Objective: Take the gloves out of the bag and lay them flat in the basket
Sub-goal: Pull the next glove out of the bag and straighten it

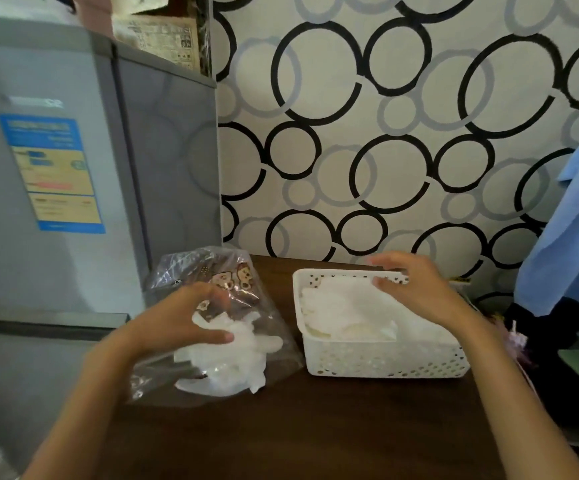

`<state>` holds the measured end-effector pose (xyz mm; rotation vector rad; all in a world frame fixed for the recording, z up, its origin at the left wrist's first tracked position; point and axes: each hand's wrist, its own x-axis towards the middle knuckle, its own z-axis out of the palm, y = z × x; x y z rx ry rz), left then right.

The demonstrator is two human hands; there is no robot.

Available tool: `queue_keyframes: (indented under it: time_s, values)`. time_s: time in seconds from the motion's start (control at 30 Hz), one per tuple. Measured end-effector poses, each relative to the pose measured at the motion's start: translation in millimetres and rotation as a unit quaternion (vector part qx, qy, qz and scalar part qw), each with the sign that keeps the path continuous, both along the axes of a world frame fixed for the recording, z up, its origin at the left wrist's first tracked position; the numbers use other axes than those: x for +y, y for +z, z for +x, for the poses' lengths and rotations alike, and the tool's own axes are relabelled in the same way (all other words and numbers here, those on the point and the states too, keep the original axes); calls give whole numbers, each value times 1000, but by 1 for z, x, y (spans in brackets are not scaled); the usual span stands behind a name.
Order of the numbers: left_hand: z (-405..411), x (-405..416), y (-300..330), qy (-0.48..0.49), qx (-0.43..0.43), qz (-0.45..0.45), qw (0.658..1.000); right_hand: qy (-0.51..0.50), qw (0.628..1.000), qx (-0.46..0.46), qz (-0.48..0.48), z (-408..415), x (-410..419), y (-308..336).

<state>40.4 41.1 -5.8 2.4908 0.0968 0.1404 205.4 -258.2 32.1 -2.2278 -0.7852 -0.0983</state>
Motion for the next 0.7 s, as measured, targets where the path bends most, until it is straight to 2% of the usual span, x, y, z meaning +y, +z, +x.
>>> queue_keyframes:
  time_s: [0.07,0.17,0.23,0.3,0.33,0.37,0.47,0.53,0.63,0.7]
  values:
    - [-7,15,-9,19,25,60,998,67,997,-3,-24,-30,30,4]
    - [-3,21,-11,16,16,36,999,134,985,11,-107,-69,68,4]
    - [3,23,-11,-7,6,2,1000,189,954,77,-218,-88,88,2]
    - [8,24,-3,-15,-11,-16,1000,217,902,140,-346,-99,101,-3]
    - [12,25,1,-19,-20,-19,999,208,887,144,-387,-104,107,-6]
    - [15,28,5,-18,-30,-20,999,183,887,124,-405,-106,114,-9]
    - [29,32,11,-10,-76,-21,997,61,936,13,-347,-109,129,-15]
    - [38,32,9,-4,-111,-30,993,15,956,-20,-291,-108,135,-18]
    - [47,30,8,-16,-138,-58,989,0,966,-48,-254,-100,140,-24]
    - [49,33,5,-28,-126,-74,989,6,965,-67,-255,-93,141,-29]
